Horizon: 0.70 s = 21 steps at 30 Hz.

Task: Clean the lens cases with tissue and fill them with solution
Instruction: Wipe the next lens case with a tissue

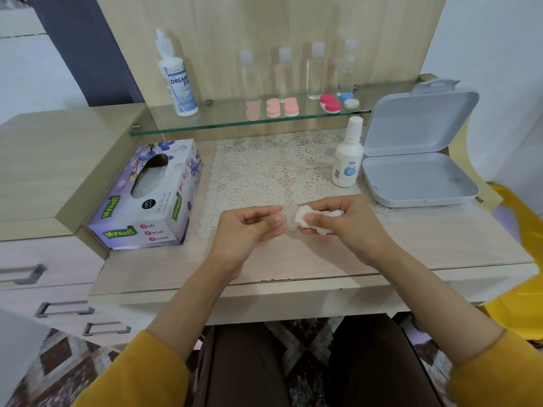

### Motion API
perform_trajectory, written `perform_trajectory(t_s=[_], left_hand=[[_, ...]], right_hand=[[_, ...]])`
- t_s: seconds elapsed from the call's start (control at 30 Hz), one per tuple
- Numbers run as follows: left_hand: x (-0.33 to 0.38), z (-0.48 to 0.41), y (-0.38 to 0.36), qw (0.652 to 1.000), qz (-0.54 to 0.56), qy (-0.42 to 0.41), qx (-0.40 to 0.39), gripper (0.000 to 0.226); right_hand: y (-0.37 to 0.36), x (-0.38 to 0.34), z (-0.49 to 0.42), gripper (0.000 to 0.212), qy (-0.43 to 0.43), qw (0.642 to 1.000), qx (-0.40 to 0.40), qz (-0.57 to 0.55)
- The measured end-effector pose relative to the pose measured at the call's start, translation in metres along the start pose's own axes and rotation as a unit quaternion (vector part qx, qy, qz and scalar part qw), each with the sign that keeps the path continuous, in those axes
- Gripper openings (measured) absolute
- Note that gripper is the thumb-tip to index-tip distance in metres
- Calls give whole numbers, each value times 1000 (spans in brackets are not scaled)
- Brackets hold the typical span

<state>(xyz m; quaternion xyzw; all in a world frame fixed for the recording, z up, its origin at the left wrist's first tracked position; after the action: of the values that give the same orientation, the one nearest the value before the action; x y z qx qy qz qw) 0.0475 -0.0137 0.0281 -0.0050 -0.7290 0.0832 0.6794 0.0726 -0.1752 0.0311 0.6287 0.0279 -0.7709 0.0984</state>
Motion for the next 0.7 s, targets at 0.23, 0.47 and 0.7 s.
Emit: perform_trajectory(t_s=[0.23,0.47,0.7], left_hand=[[-1,2,-1,1000,-5,2,2,13],[2,3,-3,999,-15,-20,-26,18],[1,-2,4,999,1,-14,-37,25]], right_hand=[[-5,-3,3,18,47,994,70,67],[-4,-3,0,15,46,995,89,29],[0,2,2,13,35,997,-5,-62]])
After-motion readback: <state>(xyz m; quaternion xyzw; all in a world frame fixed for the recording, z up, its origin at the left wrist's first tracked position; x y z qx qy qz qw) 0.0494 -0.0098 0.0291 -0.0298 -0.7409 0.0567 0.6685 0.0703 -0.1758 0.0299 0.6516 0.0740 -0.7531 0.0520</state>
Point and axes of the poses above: each hand's wrist, its own z-axis away from the middle knuckle, its own y-axis out of the back of the hand, x = y × z, the point moved 5 cm from there along -z, towards the middle knuckle, and after that the axes turned 11 degrees about -y, right-handed, at the moved point
